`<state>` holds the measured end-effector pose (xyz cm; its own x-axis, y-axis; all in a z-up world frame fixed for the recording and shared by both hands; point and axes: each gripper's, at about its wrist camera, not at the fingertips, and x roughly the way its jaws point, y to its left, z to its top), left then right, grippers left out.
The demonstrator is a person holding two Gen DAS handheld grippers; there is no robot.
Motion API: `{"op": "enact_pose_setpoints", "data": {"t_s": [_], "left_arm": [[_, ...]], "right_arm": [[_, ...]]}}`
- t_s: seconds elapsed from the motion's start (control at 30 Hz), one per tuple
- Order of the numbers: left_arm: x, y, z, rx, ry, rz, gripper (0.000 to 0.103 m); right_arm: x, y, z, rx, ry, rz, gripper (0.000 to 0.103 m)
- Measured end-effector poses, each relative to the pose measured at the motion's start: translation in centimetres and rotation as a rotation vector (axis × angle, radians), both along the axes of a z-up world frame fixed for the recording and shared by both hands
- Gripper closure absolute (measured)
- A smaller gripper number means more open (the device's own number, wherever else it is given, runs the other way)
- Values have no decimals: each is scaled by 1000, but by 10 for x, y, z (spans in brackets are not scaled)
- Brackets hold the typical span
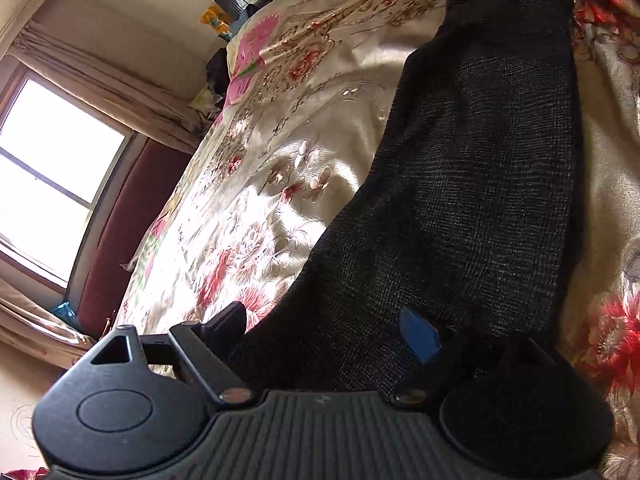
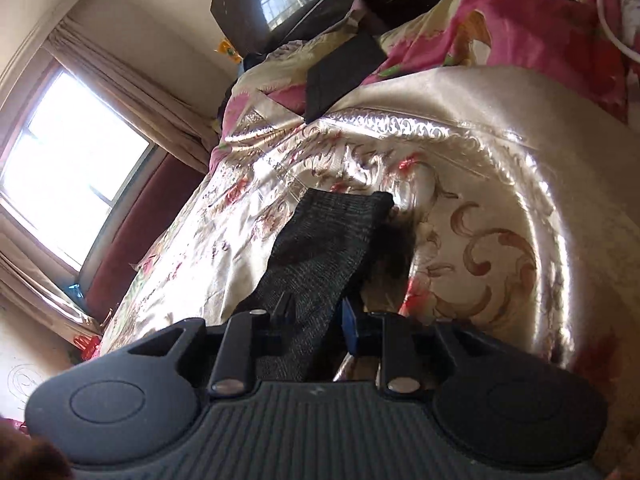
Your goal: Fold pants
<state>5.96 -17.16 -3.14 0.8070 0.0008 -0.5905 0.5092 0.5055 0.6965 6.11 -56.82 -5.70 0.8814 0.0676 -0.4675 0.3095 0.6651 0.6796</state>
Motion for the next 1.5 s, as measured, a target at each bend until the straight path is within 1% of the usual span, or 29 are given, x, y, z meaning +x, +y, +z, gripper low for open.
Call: {"op": "enact_pose_setpoints", "data": {"t_s": [0.07, 0.2, 0.27, 0.3, 0.37, 0.4, 0.47, 0.53, 0.6, 0.67, 0.77, 0.8, 0.9, 0.97, 1.03, 1.07, 1.2, 1.23, 1.3, 1.4, 1.43, 1.5], "left_arm": [[-2, -3, 1, 10, 1, -7, 6], [-8, -7, 1, 22, 1, -20, 6], [-11, -8, 1, 32, -9, -35, 6], [-13, -7, 2, 30, -14, -38, 6], [-15, -4, 4, 12, -4, -40, 6], [-15, -4, 3, 5, 2, -38, 6], [-14, -6, 0, -1, 6, -32, 6], [-15, -7, 0, -15, 3, -29, 6], [-17, -9, 3, -39, 7, -30, 6], [-20, -8, 4, -48, 5, -35, 6], [-24, -6, 3, -65, 9, -40, 6], [-25, -6, 2, -75, 11, -42, 6], [-25, -4, -1, -113, 14, -24, 6], [-24, -3, -3, -152, 50, -12, 6], [-22, -4, -8, -156, 58, -14, 6], [-21, -3, -9, -173, 54, -14, 6], [-20, 8, -1, -276, 69, 24, 6], [-21, 15, 3, -308, 71, 37, 6], [-27, 36, 12, -360, 58, 63, 6], [-37, 75, 21, -383, 7, 131, 6], [-40, 86, 24, -392, -5, 152, 6], [-48, 119, 31, -419, -27, 218, 6]], "right_arm": [[11, -2, -3, -27, 9, -2, 78], [14, -9, -6, 20, -53, -23, 76], [15, -10, -9, 40, -51, -49, 75], [12, -11, -9, 47, -72, -50, 76], [4, -11, -8, 39, -73, -58, 77], [4, -11, -9, 35, -61, -62, 80], [10, -11, -13, 35, -39, -72, 78], [21, -9, -14, 35, -35, -71, 74], [33, -9, -17, 37, -45, -63, 73], [38, -9, -20, 51, -18, -82, 76], [31, -7, -10, 50, 2, -72, 96], [28, -7, -6, 70, -1, -60, 96], [18, -5, 14, 103, -50, -48, 96], [16, 3, 34, 100, -84, -34, 96], [19, 20, 59, 61, -112, 7, 96], [21, 31, 73, 44, -128, 37, 96], [34, 92, 127, -43, -179, 180, 96], [38, 107, 136, -54, -189, 214, 96], [50, 153, 155, -82, -204, 314, 96], [66, 222, 169, -114, -204, 462, 96], [71, 246, 169, -123, -198, 512, 96], [79, 303, 163, -174, -175, 617, 96]]}}
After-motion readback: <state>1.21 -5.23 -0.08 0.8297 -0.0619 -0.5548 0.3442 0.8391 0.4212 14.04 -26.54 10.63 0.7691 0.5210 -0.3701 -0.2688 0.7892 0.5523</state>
